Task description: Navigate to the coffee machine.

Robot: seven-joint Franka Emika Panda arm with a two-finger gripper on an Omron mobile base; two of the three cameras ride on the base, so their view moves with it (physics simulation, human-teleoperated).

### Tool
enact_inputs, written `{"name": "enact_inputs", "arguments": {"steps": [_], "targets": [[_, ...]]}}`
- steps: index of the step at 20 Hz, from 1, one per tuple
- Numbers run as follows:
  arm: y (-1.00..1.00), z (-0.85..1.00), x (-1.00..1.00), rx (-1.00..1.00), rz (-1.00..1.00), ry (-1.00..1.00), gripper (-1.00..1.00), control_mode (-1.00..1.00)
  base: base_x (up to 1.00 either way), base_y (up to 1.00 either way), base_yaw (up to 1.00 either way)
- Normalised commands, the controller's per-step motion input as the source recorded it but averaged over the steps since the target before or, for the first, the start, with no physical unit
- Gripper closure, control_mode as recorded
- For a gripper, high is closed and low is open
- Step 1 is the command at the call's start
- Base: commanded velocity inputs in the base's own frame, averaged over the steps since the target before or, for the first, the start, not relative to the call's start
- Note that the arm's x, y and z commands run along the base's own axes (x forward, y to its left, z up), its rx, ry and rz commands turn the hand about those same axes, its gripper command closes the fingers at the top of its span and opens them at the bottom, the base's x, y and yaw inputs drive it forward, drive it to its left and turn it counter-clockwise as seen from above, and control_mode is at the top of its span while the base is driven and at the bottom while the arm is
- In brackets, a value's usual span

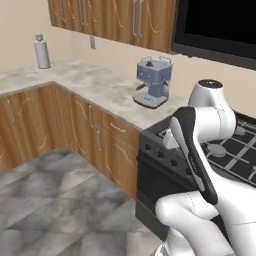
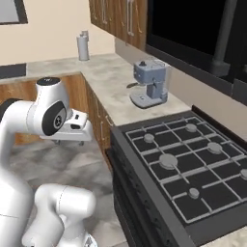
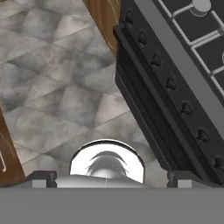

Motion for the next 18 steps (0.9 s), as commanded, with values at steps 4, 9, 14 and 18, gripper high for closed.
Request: {"name": "enact_inputs", "arguments": {"steps": [4,9,14,18], "targets": [[0.00,0.00,0.00,0.00,0.00,0.00,-1.00,1.00,0.69,0.17,-0.35],[0.00,0.00,0.00,0.00,0.00,0.00,-1.00,1.00,0.62,0.34,-0.38],[0.00,0.00,0.00,0.00,0.00,0.00,-1.00,1.00,0.57,0.53,-0.39],[0.00,0.00,0.00,0.00,0.00,0.00,-1.00,1.00,0.50,0.77,-0.34]]}}
